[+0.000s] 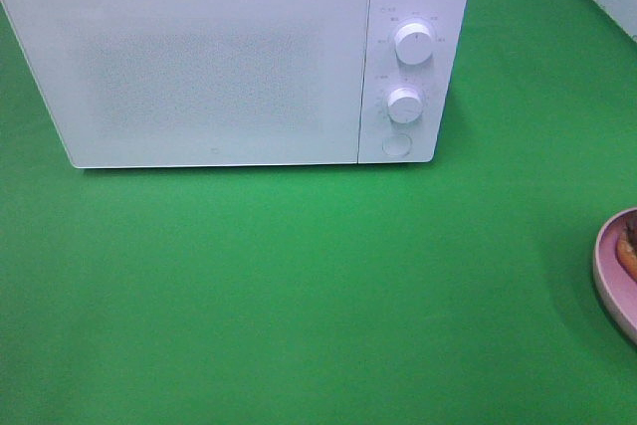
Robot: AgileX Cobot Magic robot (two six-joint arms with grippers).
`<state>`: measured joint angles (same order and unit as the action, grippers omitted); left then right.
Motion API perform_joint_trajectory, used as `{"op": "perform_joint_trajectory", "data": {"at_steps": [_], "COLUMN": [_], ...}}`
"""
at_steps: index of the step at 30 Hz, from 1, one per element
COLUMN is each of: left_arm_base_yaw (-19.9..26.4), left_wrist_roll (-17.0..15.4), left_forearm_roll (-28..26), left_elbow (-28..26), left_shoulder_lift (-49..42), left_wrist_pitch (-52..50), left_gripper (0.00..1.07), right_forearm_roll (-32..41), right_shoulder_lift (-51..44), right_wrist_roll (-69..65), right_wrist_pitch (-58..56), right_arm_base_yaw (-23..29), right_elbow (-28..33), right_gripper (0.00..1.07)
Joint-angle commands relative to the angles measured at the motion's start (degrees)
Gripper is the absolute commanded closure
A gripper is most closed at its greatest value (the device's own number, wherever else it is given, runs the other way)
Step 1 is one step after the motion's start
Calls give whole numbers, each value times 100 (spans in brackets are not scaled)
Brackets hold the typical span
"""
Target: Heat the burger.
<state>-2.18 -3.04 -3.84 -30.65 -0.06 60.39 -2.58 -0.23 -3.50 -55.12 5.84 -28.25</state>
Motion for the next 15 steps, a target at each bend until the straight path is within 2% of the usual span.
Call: {"op": "perform_joint_trajectory", "data": {"at_steps": [1,4,15], "left_arm_base_yaw": [103,470,481], "left_wrist_roll": [-40,-40,0], "left_forearm_roll": [-23,-46,-17], "left_elbow": [11,11,11], "left_shoulder_lift": [-155,-149,-149], "left_wrist_pitch": [-57,-92,-69], "left_gripper": [7,7,7], "right_forearm_roll": [-6,-6,-6], "right_shoulder_lift": [-155,-155,-155], "right_wrist_roll": [-52,-52,-52], "right_wrist_pitch": [29,29,29], "right_arm_base_yaw": [-40,-40,-40], "right_elbow": [0,0,0], "right_gripper": [32,32,32]}}
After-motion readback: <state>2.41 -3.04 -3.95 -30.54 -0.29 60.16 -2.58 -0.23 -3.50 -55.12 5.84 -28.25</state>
